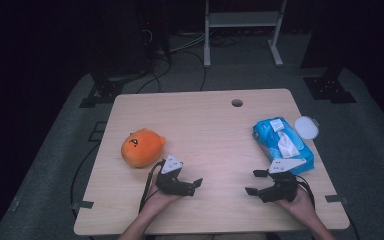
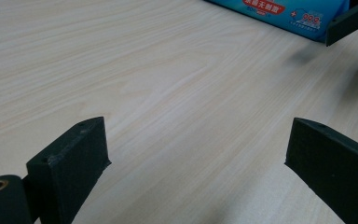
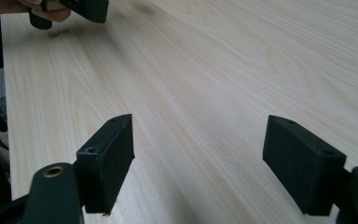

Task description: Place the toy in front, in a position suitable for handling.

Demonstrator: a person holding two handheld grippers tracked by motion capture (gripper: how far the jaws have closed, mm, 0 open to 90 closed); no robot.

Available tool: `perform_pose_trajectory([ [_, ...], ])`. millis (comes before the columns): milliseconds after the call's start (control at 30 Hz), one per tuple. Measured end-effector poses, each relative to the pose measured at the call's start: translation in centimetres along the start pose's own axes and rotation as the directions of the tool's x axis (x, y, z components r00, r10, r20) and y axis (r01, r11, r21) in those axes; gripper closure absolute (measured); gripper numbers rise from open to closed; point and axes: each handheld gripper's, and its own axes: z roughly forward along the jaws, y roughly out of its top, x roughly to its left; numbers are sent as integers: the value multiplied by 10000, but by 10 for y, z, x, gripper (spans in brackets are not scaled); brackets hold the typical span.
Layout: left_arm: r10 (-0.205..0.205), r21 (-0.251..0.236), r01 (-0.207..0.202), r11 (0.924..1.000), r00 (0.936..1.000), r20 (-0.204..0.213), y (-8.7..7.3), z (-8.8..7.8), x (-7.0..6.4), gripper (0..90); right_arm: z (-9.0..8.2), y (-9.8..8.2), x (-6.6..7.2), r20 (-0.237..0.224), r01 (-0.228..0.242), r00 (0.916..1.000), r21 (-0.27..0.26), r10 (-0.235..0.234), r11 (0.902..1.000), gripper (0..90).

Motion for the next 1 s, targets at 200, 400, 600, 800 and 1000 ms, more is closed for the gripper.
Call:
perform_pose_trajectory([
  [200, 366, -109, -368, 9993, 9992, -176, 2, -6, 1, 52, 0, 0, -2, 32, -126, 9999, -43, 127, 9999, 236],
  [400, 983, -580, -995, 9933, 9949, -247, 15, -22, 3, 53, -2, 1, 2, 184, -64, 9998, -35, 65, 10000, 236],
  [600, 1167, -1236, -1271, 9842, 9893, -881, 30, -43, 20, 53, -1, 1, 6, 211, 117, 9997, 123, -120, 9999, 236],
  [800, 888, -1856, -1077, 9767, 9902, -1074, 39, -68, 47, 54, 1, 0, 5, 185, 43, 9998, 155, -46, 9999, 236],
  [1000, 833, -2171, -1246, 9682, 9783, -1897, 40, -97, 76, 55, 1, -1, 6, 232, -49, 9997, 119, 47, 9999, 236],
])
